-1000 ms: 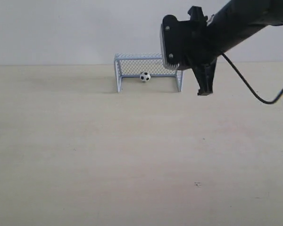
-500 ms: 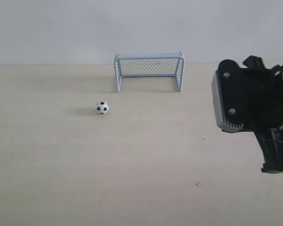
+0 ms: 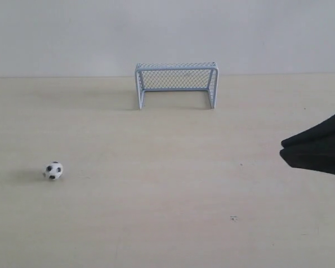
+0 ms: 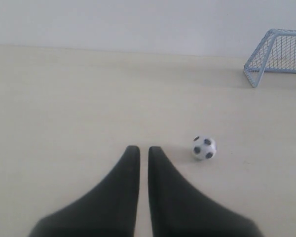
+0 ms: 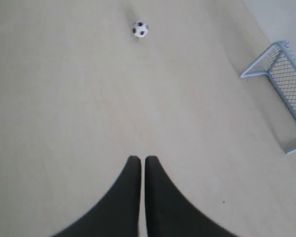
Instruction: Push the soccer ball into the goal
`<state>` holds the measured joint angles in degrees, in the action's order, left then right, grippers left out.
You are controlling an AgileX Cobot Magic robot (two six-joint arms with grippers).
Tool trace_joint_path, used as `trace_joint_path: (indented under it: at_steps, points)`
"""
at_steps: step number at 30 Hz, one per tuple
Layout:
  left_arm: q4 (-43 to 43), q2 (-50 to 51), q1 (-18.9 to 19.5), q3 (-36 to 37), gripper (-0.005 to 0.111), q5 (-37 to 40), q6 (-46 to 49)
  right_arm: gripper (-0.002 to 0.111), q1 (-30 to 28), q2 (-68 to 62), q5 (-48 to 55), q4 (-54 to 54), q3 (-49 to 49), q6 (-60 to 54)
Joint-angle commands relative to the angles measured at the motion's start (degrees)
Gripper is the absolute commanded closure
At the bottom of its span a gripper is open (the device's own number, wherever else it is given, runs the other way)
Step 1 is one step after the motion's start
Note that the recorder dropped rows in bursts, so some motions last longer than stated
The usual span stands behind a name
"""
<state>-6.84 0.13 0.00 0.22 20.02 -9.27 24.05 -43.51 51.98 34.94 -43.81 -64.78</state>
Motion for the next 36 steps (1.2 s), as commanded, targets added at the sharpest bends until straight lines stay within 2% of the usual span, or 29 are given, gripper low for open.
trace_joint_path:
  at_steps: [1,6,14,23,29,32,36]
  points:
    - [-0.08,-0.13,0.11,-0.22,0.1,-0.52,-0.2,0.108,-0.09,5.47,-1.13,0.58,0.43,12.33]
    - [-0.08,-0.13,0.11,-0.22,0.1,-0.52,-0.2,0.108,-0.09,6.2,-7.15,1.72,0.43,19.57]
    - [-0.08,-0.13,0.11,-0.22,0.1,-0.52,-0.2,0.108,-0.09,6.2,-9.89,5.77,0.43,27.45]
    - [-0.08,-0.13,0.11,-0.22,0.1,-0.52,-0.2,0.108,0.44,3.16,-43.64,5.38,16.34,27.45]
    - [-0.08,-0.13,0.11,-0.22,0.1,-0.52,-0.2,0.108,0.35,5.62,-55.18,5.53,25.26,28.91]
    - [-0.08,-0.13,0.11,-0.22,0.1,-0.62,-0.2,0.108,-2.26,10.2,-56.71,5.53,28.47,28.91]
    - [-0.08,-0.13,0.11,-0.22,0.1,-0.62,-0.2,0.108,-10.89,20.53,-57.37,5.64,33.34,33.6]
